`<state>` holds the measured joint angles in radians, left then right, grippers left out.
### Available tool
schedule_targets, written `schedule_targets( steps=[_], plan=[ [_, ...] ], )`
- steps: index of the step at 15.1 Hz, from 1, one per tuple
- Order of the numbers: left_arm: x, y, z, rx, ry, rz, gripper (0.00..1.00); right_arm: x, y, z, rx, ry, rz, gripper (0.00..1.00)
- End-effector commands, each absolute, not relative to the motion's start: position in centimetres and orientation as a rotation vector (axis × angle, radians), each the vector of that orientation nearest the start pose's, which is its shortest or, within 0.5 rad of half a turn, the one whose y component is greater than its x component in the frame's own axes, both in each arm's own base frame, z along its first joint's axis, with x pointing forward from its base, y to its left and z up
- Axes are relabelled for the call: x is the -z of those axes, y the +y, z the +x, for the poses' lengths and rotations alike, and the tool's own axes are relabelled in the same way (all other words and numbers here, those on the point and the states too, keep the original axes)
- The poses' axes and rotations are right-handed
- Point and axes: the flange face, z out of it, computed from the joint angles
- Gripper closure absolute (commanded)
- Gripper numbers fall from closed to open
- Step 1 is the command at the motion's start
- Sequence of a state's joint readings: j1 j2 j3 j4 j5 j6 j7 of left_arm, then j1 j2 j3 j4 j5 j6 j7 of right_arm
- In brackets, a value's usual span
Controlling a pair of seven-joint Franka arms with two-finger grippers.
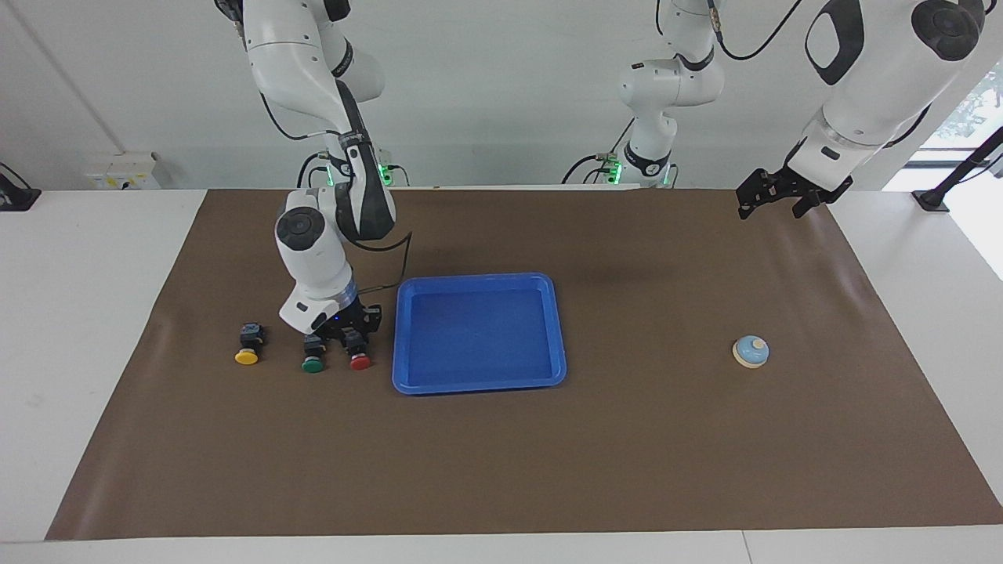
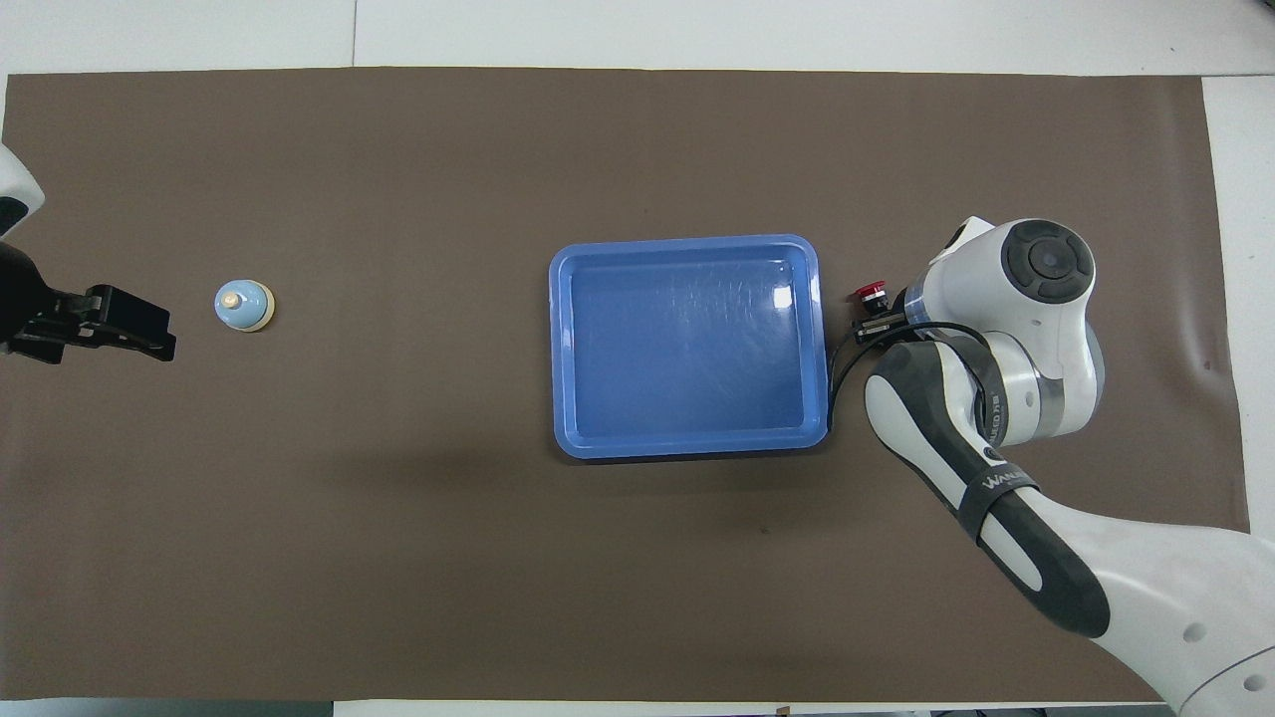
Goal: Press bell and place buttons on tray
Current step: 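Carry the red button into the blue tray and release it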
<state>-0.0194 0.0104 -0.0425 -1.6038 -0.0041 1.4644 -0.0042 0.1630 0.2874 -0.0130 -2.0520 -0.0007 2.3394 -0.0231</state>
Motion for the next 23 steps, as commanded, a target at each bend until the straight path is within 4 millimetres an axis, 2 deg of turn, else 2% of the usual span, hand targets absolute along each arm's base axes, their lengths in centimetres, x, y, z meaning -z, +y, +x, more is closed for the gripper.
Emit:
schedule_targets(
  steps=[1,2,4,6,8,11,12,13,16,19,23],
  plan=[
    [-59.9,-3.2,54.2,-0.208,0.081,-3.122,0.00,-34.1,9.3,60.6,-0.008,-0.306,-3.120,1.00],
    [-60.0,-3.2,54.1,-0.206,0.081,-3.122,0.00,-35.8,10.3,61.3,-0.015,-0.320,-3.117,1.00],
    [-60.1,-3.2,54.1,-0.203,0.081,-3.122,0.00,-37.5,12.8,62.4,-0.033,-0.320,-3.117,1.00],
    [-59.9,-3.2,54.2,-0.208,0.081,-3.122,0.00,-38.8,16.7,62.5,-0.019,-0.274,-3.122,1.00],
    [-59.9,-3.2,54.2,-0.208,0.081,-3.122,0.00,-38.9,21.0,61.6,0.000,-0.218,-3.123,1.00],
    [-60.0,-3.2,54.1,-0.206,0.081,-3.122,0.00,-39.1,28.3,61.5,0.006,-0.108,-3.129,1.00],
    [-60.0,-3.2,54.2,-0.206,0.081,-3.122,0.00,-38.6,30.9,61.1,-0.007,-0.052,-3.135,1.00],
    [-60.0,-3.2,54.2,-0.206,0.081,-3.122,0.00,-38.5,32.9,60.9,0.004,-0.018,-3.133,1.00],
    [-59.9,-3.2,54.2,-0.208,0.081,-3.122,0.00,-36.6,38.2,59.2,0.011,0.086,-3.126,1.00],
    [-59.9,-3.2,54.2,-0.208,0.081,-3.122,0.00,-35.4,38.1,59.1,0.029,0.128,-3.109,1.00],
    [-60.0,-3.2,54.2,-0.206,0.081,-3.122,0.00,-32.9,38.8,57.7,0.057,0.113,-3.095,1.00]
  ],
)
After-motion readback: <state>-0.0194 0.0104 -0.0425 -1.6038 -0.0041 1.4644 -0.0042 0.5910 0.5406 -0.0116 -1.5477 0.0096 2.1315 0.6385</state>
